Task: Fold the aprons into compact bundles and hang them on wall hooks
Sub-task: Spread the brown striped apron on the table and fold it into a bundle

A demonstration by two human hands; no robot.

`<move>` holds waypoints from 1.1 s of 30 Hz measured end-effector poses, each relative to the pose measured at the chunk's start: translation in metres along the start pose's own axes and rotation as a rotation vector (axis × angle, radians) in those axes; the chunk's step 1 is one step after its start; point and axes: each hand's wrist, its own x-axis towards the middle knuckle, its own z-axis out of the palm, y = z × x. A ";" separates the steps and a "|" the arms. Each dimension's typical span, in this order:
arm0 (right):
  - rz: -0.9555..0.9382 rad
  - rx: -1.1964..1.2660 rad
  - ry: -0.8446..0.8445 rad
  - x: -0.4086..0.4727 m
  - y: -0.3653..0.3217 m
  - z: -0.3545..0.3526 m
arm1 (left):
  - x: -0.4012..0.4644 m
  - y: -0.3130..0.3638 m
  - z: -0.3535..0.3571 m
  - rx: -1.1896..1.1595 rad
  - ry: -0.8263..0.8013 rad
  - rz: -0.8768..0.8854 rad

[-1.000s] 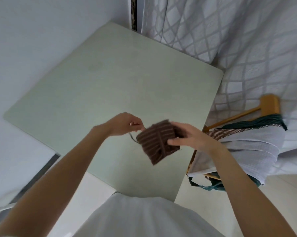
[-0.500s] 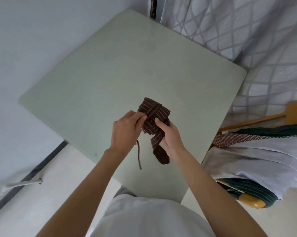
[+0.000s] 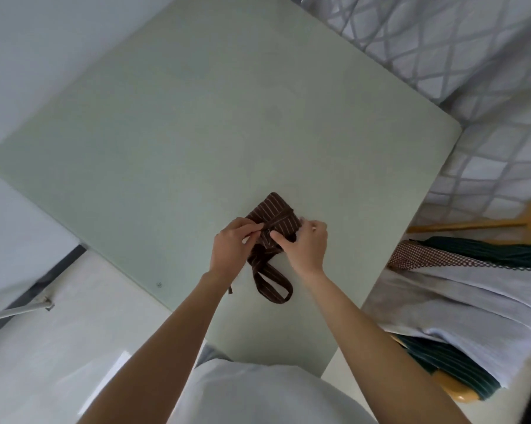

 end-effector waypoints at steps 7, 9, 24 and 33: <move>-0.672 -0.123 -0.041 0.017 -0.024 -0.018 | 0.023 0.014 0.006 -0.062 -0.048 0.072; -0.741 -0.218 -0.045 0.025 -0.024 -0.016 | 0.021 0.003 0.001 -0.026 0.010 0.063; -0.906 -0.746 -0.243 0.035 -0.055 -0.011 | 0.015 -0.004 0.008 0.381 -0.274 -0.151; -0.775 -0.619 -0.313 0.035 -0.054 0.005 | 0.035 0.004 -0.008 0.769 -0.490 -0.012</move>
